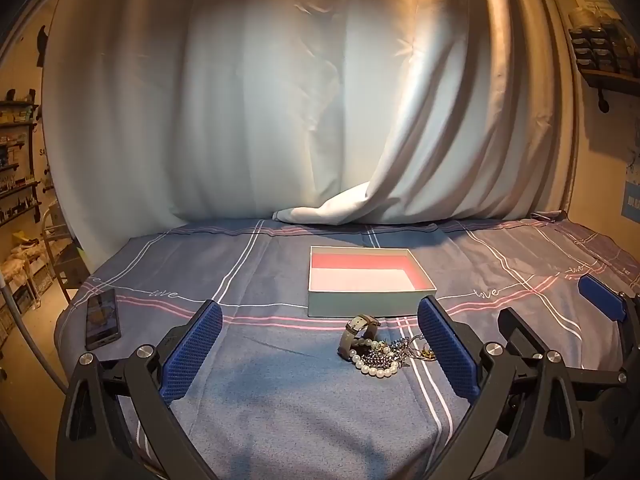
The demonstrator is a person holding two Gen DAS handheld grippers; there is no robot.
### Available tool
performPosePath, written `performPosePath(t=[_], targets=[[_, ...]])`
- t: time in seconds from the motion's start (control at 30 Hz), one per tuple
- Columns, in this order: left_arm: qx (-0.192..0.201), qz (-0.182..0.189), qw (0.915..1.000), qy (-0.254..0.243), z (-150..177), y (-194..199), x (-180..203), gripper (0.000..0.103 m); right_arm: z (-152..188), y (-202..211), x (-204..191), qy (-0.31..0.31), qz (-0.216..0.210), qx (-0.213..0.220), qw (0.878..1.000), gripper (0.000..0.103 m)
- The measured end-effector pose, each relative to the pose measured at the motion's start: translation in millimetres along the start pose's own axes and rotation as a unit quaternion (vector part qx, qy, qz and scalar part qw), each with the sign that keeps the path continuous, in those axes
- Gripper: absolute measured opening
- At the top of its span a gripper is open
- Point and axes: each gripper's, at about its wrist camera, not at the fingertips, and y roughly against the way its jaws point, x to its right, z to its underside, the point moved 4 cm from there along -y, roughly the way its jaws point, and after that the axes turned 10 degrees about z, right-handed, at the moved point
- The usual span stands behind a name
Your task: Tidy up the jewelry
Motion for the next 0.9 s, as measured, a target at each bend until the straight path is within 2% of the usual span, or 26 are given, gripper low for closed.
performPosePath(t=[0.9], targets=[[-0.008,-0.001,1.0000,-0.003,0.7,-2.5,-0.9,0.097,4.4,0.0,-3.9,0.002,0.004,-0.005,1.000,0.097]])
